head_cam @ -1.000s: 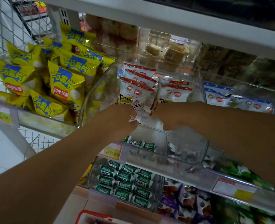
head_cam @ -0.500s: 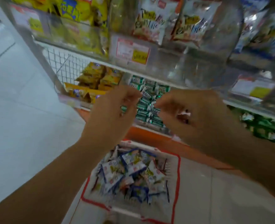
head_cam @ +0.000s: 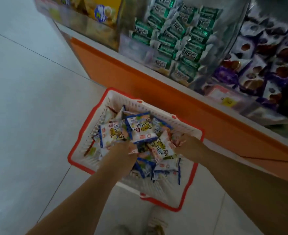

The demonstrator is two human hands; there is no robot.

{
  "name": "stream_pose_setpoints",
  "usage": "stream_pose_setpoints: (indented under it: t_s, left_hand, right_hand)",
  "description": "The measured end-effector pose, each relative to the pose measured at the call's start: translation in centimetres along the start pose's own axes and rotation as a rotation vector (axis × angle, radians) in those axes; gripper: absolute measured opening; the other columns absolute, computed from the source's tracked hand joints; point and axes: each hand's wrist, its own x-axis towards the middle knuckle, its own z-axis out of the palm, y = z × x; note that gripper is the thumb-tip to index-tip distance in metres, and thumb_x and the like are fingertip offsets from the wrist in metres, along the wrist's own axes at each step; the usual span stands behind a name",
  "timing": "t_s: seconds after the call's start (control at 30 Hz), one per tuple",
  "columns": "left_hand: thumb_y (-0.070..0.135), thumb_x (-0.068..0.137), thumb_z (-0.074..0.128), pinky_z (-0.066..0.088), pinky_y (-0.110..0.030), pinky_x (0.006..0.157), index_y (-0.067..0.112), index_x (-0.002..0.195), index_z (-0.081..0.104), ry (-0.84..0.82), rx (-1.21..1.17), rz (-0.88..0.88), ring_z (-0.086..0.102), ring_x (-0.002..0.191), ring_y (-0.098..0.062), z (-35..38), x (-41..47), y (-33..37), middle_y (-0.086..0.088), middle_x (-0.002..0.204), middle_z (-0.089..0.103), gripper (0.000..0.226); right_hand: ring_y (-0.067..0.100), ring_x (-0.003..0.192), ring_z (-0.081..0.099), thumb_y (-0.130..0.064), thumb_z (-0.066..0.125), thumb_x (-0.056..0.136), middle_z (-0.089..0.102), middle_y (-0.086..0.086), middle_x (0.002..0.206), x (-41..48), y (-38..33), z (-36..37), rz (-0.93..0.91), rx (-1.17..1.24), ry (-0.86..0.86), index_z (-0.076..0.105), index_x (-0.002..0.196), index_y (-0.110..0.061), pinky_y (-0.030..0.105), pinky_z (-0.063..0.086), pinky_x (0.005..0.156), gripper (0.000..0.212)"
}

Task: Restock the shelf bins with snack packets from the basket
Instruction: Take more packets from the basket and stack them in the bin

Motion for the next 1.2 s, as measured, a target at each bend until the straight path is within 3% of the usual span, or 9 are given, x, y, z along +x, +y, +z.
stream_pose_setpoints:
  t_s: [0.07,0.13,0.27,0.4,0.47,0.57,0.87,1.03,1.2]
  left_hand:
    - [0.019,0.094,0.049,0.046,-0.025,0.064,0.011,0.113,0.061,0.041,0.031,-0.043,0.061,0.085,-0.020,2.2,2.1,-2.0,-0.003,0.099,0.063,0.024]
    - [0.023,0.094,0.055,0.045,-0.027,0.076,0.014,0.118,0.062,0.055,-0.055,-0.105,0.062,0.101,-0.023,4.2,4.0,-4.0,-0.004,0.112,0.065,0.026]
    - [0.027,0.097,0.056,0.054,-0.043,0.088,0.015,0.089,0.062,-0.061,-0.736,-0.419,0.061,0.092,-0.028,7.1,6.4,-4.6,-0.013,0.104,0.066,0.015]
    - [0.034,0.098,0.056,0.052,-0.039,0.090,0.008,0.095,0.061,-0.076,-1.359,-0.720,0.063,0.088,-0.027,8.9,8.1,-3.2,-0.011,0.086,0.064,0.027]
    - [0.034,0.097,0.057,0.050,-0.034,0.079,0.009,0.092,0.058,-0.025,-1.571,-0.746,0.062,0.078,-0.025,9.2,8.9,-3.0,-0.012,0.082,0.062,0.026]
    - [0.029,0.098,0.057,0.054,-0.033,0.057,0.008,0.106,0.057,-0.008,-1.769,-0.749,0.067,0.095,-0.031,9.5,10.2,-2.9,-0.015,0.094,0.063,0.023]
    - [0.011,0.093,0.063,0.058,-0.032,0.079,0.001,0.099,0.059,0.105,-1.826,-0.810,0.055,0.069,-0.014,8.2,9.7,-1.9,-0.009,0.084,0.058,0.011]
    - [0.005,0.095,0.059,0.058,-0.028,0.060,0.001,0.081,0.057,-0.009,-1.758,-0.814,0.046,0.057,-0.011,6.7,3.9,-1.2,-0.008,0.061,0.051,0.014]
    - [0.009,0.089,0.067,0.055,-0.030,0.056,0.003,0.090,0.062,-0.111,-1.526,-0.665,0.055,0.051,-0.012,2.7,-2.3,-0.6,-0.010,0.068,0.065,0.008]
  right_hand:
    - [0.022,0.065,0.046,-0.028,0.065,0.091,0.043,0.010,0.083,2.6,0.6,1.1,0.015,0.005,0.025,0.051,0.098,-0.010,0.035,0.036,0.064,0.025]
    - [0.027,0.090,0.060,-0.031,0.066,0.092,0.048,0.013,0.103,4.5,0.5,2.1,0.021,0.020,0.026,0.042,0.129,-0.012,0.041,0.047,0.073,0.049]
    - [0.028,0.114,0.053,-0.040,0.072,0.086,0.040,0.009,0.147,7.4,1.0,4.4,0.019,0.111,0.099,0.022,0.150,-0.017,0.040,0.050,0.091,0.085]
    - [0.027,0.115,0.055,-0.045,0.077,0.078,0.052,0.005,0.135,8.8,2.3,6.3,0.030,0.066,0.157,0.036,0.138,-0.020,0.043,0.049,0.095,0.077]
    - [0.025,0.110,0.058,-0.046,0.081,0.072,0.057,0.002,0.127,8.9,2.5,6.6,0.003,0.076,0.183,0.042,0.130,-0.022,0.046,0.050,0.094,0.073]
    - [0.020,0.107,0.058,-0.031,0.084,0.075,0.059,-0.003,0.117,8.5,2.2,6.2,-0.060,0.150,0.136,0.048,0.124,-0.019,0.037,0.048,0.091,0.062]
    - [0.002,0.083,0.058,-0.024,0.079,0.081,0.063,-0.012,0.098,5.1,0.9,2.8,-0.103,0.279,-0.027,0.053,0.103,-0.031,0.024,0.047,0.078,0.035]
    - [0.014,0.093,0.060,-0.025,0.081,0.078,0.065,-0.006,0.108,0.6,0.4,0.7,-0.044,0.368,-0.073,0.056,0.097,-0.031,0.031,0.047,0.090,0.032]
    - [0.023,0.114,0.059,-0.041,0.091,0.058,0.055,0.003,0.140,-6.1,-1.5,-1.9,0.019,0.570,-0.074,0.063,0.116,-0.018,0.043,0.048,0.099,0.068]
